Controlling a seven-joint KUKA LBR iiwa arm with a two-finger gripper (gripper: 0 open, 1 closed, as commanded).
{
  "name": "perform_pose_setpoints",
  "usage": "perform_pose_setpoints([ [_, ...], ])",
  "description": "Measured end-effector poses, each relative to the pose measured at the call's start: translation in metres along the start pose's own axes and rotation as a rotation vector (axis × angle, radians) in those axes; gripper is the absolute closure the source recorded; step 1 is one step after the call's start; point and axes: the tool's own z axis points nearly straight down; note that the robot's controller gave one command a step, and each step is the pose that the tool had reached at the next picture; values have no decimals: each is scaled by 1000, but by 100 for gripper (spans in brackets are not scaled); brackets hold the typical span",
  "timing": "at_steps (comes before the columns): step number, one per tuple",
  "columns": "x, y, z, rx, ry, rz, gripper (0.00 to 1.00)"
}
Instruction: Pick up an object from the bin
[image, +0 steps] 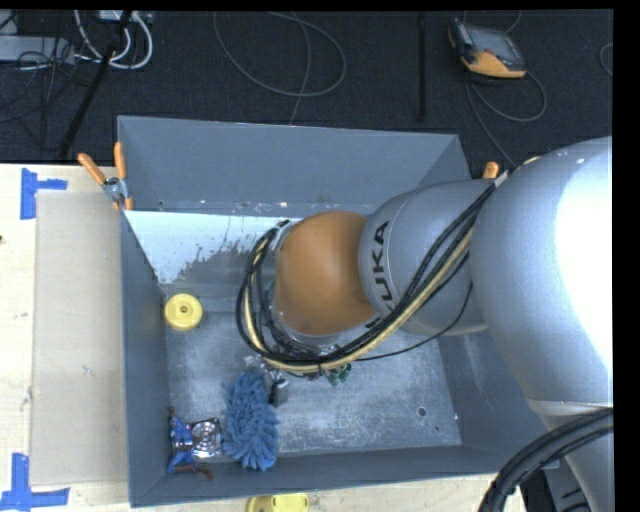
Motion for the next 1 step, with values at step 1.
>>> perform_pose_setpoints([
  [1, -19, -9, -187, 4, -10, -6, 100],
])
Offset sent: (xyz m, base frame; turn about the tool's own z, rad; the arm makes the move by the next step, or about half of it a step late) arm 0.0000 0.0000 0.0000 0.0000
